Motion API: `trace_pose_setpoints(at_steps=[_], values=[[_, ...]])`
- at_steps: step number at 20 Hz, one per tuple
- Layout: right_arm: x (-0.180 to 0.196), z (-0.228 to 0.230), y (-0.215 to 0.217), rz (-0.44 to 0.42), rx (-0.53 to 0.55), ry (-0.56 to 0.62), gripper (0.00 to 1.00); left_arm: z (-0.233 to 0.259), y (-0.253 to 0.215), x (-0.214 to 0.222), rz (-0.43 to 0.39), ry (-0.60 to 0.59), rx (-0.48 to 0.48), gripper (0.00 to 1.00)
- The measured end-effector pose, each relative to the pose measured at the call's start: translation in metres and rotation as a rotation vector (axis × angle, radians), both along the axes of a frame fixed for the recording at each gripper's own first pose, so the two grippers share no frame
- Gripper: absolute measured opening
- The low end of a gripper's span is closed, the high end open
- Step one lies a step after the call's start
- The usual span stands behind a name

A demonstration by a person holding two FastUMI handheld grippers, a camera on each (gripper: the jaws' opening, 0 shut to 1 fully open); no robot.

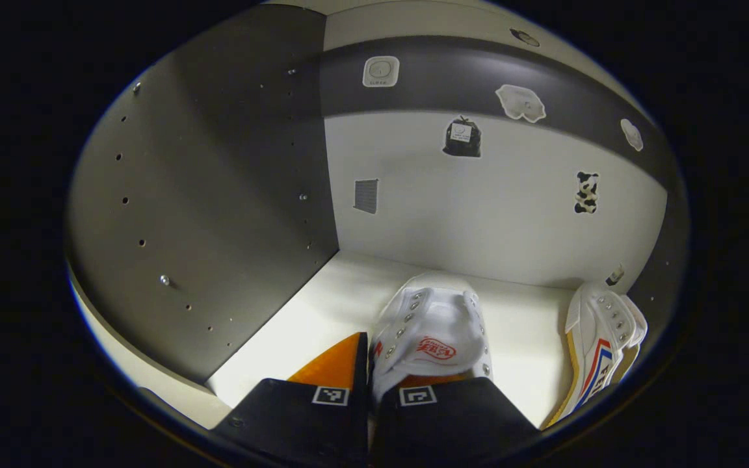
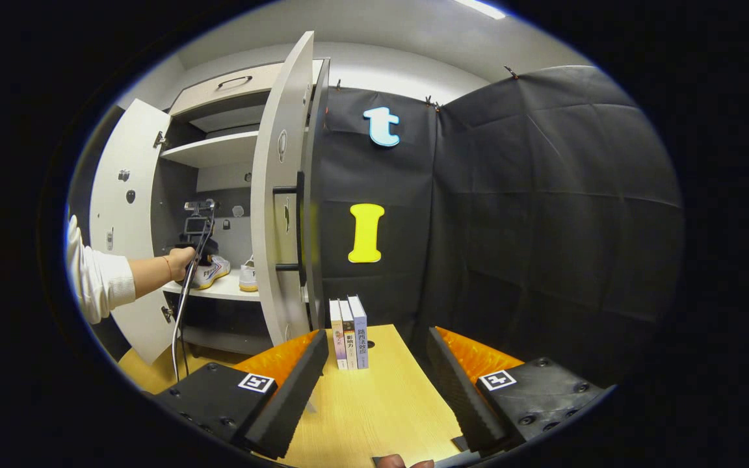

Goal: Grab one shoe with the right hand and put it into the shoe cabinet, grab the other shoe with the left hand and put it into the shoe cabinet; then close the right door with the right hand and the left door with the left hand.

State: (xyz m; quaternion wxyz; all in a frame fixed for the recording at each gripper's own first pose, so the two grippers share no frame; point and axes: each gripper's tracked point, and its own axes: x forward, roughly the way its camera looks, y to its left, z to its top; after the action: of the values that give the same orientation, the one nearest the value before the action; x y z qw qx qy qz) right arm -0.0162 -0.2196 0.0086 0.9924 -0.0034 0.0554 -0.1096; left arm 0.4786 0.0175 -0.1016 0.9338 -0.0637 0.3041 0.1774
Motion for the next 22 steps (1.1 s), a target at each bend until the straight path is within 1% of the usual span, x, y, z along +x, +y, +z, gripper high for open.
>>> trace_pose_setpoints(at_steps=[1,2,4,5,6,7,8,9,10,11,12,13,14,17,22], values=[[-0.003,-0.001,-0.001,0.000,0.004,0.001,0.98,0.001,0.001,-0.002,-0.004,0.006,0.010,0.17],[-0.005,-0.001,0.000,0.002,0.011,0.002,0.98,0.002,-0.001,-0.006,-0.017,0.012,0.019,0.19],[-0.007,-0.001,0.003,0.009,0.022,-0.002,0.98,0.006,-0.005,-0.012,-0.046,0.008,0.038,0.26],[-0.008,-0.001,0.004,0.014,0.025,-0.004,0.98,0.009,-0.005,-0.017,-0.055,0.002,0.050,0.33],[-0.009,0.000,0.006,0.019,0.027,-0.005,0.98,0.012,-0.007,-0.021,-0.065,-0.010,0.053,0.37],[-0.011,0.000,0.008,0.025,0.030,-0.007,0.98,0.016,-0.009,-0.025,-0.074,-0.024,0.053,0.43],[-0.011,0.001,0.010,0.033,0.035,-0.007,0.98,0.022,-0.012,-0.029,-0.085,-0.044,0.055,0.46],[-0.012,0.000,0.012,0.039,0.039,-0.007,0.98,0.028,-0.013,-0.033,-0.095,-0.069,0.062,0.54],[-0.012,-0.001,0.015,0.048,0.046,-0.005,0.98,0.035,-0.015,-0.038,-0.104,-0.094,0.072,0.58],[-0.014,-0.002,0.018,0.055,0.050,-0.004,0.98,0.044,-0.017,-0.043,-0.116,-0.123,0.082,0.66],[-0.015,-0.001,0.021,0.063,0.052,-0.004,0.98,0.053,-0.021,-0.047,-0.128,-0.152,0.089,0.70],[-0.016,-0.001,0.023,0.070,0.053,-0.004,0.99,0.062,-0.023,-0.053,-0.139,-0.179,0.098,0.77],[-0.016,-0.001,0.026,0.077,0.053,-0.006,0.98,0.073,-0.027,-0.061,-0.151,-0.212,0.108,0.80],[-0.013,0.006,0.028,0.090,0.048,-0.014,0.98,0.105,-0.038,-0.087,-0.181,-0.301,0.115,0.86],[0.003,0.026,0.021,0.092,0.063,-0.035,0.98,0.158,-0.053,-0.153,-0.218,-0.459,0.110,0.89]])
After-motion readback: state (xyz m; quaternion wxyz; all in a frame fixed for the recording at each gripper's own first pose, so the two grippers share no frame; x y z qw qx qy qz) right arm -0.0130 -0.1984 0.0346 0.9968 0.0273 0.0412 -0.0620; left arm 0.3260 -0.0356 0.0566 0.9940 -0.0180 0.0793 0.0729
